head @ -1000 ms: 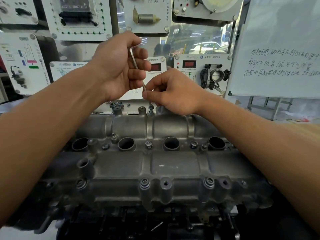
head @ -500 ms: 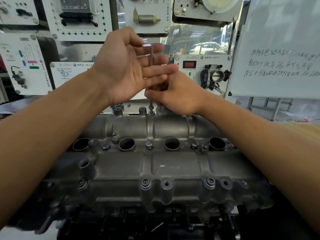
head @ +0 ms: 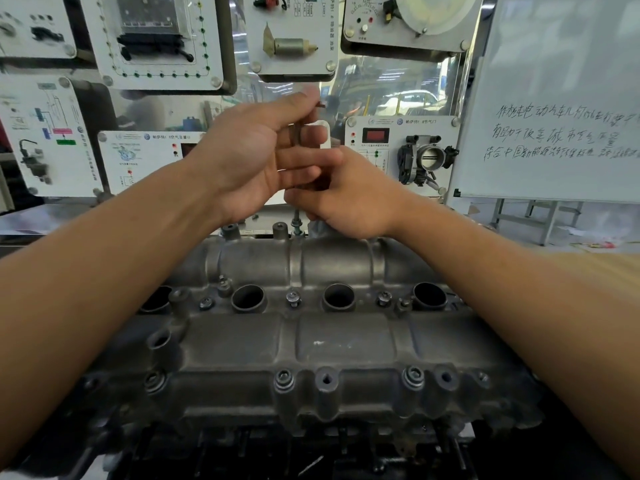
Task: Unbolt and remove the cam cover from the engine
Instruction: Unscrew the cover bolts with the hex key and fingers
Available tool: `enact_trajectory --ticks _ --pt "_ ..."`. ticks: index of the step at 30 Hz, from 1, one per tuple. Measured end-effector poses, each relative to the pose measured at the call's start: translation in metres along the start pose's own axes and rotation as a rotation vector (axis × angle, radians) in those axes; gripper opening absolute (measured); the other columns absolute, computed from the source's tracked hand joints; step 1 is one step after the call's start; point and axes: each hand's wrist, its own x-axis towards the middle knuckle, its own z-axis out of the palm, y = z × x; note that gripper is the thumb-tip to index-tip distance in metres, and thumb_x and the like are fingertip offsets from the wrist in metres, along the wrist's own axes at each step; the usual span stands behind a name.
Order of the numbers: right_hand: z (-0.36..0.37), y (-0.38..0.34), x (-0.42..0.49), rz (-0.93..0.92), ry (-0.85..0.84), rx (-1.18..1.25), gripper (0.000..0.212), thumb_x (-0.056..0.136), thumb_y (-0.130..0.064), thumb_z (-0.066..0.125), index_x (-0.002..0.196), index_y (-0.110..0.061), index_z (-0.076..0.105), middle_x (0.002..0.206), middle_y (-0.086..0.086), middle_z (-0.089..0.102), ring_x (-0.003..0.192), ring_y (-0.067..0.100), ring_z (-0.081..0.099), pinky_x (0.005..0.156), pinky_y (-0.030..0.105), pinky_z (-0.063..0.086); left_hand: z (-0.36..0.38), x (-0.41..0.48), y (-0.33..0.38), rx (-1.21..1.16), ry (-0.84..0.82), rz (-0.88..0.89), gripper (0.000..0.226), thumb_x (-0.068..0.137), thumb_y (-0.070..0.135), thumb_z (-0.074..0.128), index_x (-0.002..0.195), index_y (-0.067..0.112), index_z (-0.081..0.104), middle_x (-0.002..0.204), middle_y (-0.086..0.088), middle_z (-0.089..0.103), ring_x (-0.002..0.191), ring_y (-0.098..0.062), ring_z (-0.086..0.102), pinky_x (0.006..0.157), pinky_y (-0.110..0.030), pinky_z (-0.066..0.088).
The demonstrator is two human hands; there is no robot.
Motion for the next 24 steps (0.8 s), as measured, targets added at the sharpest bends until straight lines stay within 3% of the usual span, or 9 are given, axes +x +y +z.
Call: enact_trajectory --ticks 5,7,10,13,16,20,24 --pt "0.0 -0.004 -0.002 0.024 -0.036 -0.047 0.031 0.094 -0.015 0.064 0.064 -0.01 0.06 0.053 -0.003 0.049 0.05 0.005 0.041 0.058 0.022 0.038 -0.005 0.001 0.001 0.067 0.154 -0.008 0.04 0.097 0.04 0.059 0.065 0.019 0.049 0.058 0.0 0.064 0.039 -0.012 0.057 0.04 -0.021 0.044" --pt "0.0 -0.004 -0.003 0.026 -0.043 -0.043 0.031 0.094 -0.016 0.064 0.064 -0.01 0.06 0.054 -0.002 0.047 0.049 0.006 0.038 0.056 0.021 0.036 -0.006 0.0 0.002 0.058 0.169 -0.019 0.045 0.098 0.039 0.055 0.059 0.018 0.048 0.056 -0.002 0.063 0.037 -0.014 0.053 0.04 -0.02 0.042" --pt "0.0 -0.004 -0.003 0.027 -0.039 -0.052 0.03 0.094 -0.017 0.064 0.072 0.003 0.062 0.057 0.004 0.046 0.052 0.008 0.037 0.056 0.024 0.034 -0.006 -0.001 0.004 0.047 0.143 -0.043 0.05 0.099 0.038 0.047 0.054 0.017 0.049 0.055 -0.003 0.061 0.036 -0.015 0.051 0.039 -0.02 0.042" --pt "0.0 -0.004 -0.002 0.032 -0.036 -0.045 0.031 0.093 -0.017 0.066 0.064 -0.007 0.061 0.056 0.003 0.049 0.049 0.006 0.038 0.053 0.021 0.034 -0.008 0.0 0.006 0.048 0.113 -0.054 0.05 0.099 0.035 0.041 0.053 0.017 0.051 0.055 -0.004 0.06 0.035 -0.016 0.048 0.04 -0.019 0.041" --pt "0.0 -0.001 -0.001 0.026 -0.039 -0.025 0.032 0.093 -0.017 0.066 0.062 -0.022 0.062 0.049 -0.01 0.05 0.044 0.002 0.041 0.052 0.014 0.035 -0.011 0.001 0.008 0.026 0.097 -0.072 0.046 0.098 0.033 0.036 0.064 0.014 0.06 0.054 -0.002 0.059 0.035 -0.014 0.046 0.041 -0.018 0.04" --pt "0.001 -0.001 0.0 0.018 -0.04 -0.034 0.023 0.094 -0.018 0.065 0.08 0.0 0.07 0.055 -0.002 0.052 0.048 0.004 0.04 0.055 0.02 0.037 -0.015 0.001 0.008 -0.064 0.065 -0.103 0.044 0.097 0.03 0.028 0.092 0.01 0.066 0.057 0.0 0.059 0.039 -0.012 0.049 0.043 -0.018 0.04" --pt "0.0 -0.002 -0.002 0.023 -0.044 -0.023 0.032 0.094 -0.015 0.064 0.063 -0.008 0.061 0.053 -0.002 0.05 0.048 0.005 0.039 0.057 0.022 0.037 -0.018 0.0 0.008 -0.191 -0.006 -0.112 0.045 0.096 0.028 0.022 0.108 0.007 0.061 0.064 -0.002 0.063 0.047 -0.014 0.06 0.046 -0.018 0.043"
